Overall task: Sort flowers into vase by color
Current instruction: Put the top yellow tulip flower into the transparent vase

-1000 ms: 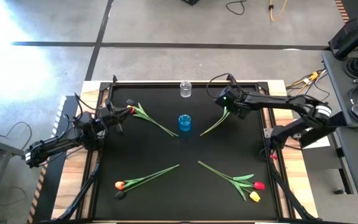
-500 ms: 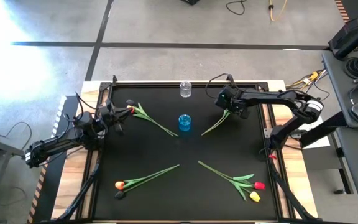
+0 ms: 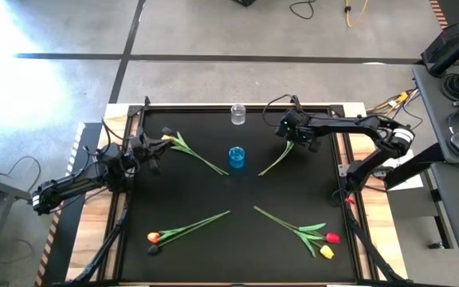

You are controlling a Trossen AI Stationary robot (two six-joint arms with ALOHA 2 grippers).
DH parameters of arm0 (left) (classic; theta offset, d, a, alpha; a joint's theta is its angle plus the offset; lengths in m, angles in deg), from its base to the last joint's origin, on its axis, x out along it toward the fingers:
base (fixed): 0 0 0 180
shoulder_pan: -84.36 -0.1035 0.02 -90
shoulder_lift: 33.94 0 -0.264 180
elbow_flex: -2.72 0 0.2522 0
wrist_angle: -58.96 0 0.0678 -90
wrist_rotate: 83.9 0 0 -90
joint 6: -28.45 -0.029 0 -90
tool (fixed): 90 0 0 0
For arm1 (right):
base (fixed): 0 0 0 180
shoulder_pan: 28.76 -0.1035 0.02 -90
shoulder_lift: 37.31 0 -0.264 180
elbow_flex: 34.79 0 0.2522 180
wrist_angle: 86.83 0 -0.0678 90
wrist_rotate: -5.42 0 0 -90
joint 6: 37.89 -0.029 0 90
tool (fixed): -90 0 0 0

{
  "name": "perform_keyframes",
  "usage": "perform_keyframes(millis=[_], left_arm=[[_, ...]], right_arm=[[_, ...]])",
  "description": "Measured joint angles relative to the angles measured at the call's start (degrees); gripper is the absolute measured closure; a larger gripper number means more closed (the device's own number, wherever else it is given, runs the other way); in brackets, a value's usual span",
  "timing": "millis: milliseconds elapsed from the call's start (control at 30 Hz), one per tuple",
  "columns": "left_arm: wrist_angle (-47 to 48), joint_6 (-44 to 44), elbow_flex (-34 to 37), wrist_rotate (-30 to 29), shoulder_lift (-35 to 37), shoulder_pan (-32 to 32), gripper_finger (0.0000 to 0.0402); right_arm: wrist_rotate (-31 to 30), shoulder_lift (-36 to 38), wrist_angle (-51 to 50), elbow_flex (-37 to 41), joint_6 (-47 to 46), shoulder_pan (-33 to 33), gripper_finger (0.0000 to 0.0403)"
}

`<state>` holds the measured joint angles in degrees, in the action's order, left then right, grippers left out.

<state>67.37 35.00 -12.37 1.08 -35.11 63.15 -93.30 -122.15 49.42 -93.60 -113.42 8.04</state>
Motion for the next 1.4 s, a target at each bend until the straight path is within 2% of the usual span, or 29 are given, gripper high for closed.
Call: perform_keyframes(millis=[233,400,533,667,833,1000,1100,1233,1400], left_arm=[[0.0,0.0,0.0,0.0,0.0,0.0,0.0402],[0.2,0.0,0.0,0.0,0.0,0.0,0.0402],[0.3,0.0,0.0,0.0,0.0,0.0,0.0402],[0.3,0.0,0.0,0.0,0.0,0.0,0.0402],[0.4,0.2,0.1,0.0,0.0,0.0,0.0402],[1.1,0.2,0.1,0.0,0.0,0.0,0.0402],[1.7,0.3,0.1,0.0,0.0,0.0,0.0402],[1.7,1.1,0.1,0.0,0.0,0.0,0.0402],[1.8,1.5,0.1,0.0,0.0,0.0,0.0402]], right_arm=[[-0.7,-2.0,-6.1,-6.2,6.8,0.0,0.0286],[-1.4,-6.7,-10.8,-10.7,9.3,1.1,0.0254],[-0.3,-11.1,-12.0,-13.7,10.6,1.0,0.0246],[0.2,-14.7,-12.0,-16.8,12.9,1.0,0.0258],[0.2,-17.5,-11.9,-20.9,17.1,1.0,0.0295],[1.2,-17.6,-12.6,-25.3,22.9,1.0,0.0336],[1.2,-17.2,-17.5,-27.9,23.5,1.0,0.0343],[1.2,-17.0,-20.8,-30.3,25.3,1.0,0.0319],[1.7,-17.7,-20.7,-30.5,24.7,1.0,0.0261]])
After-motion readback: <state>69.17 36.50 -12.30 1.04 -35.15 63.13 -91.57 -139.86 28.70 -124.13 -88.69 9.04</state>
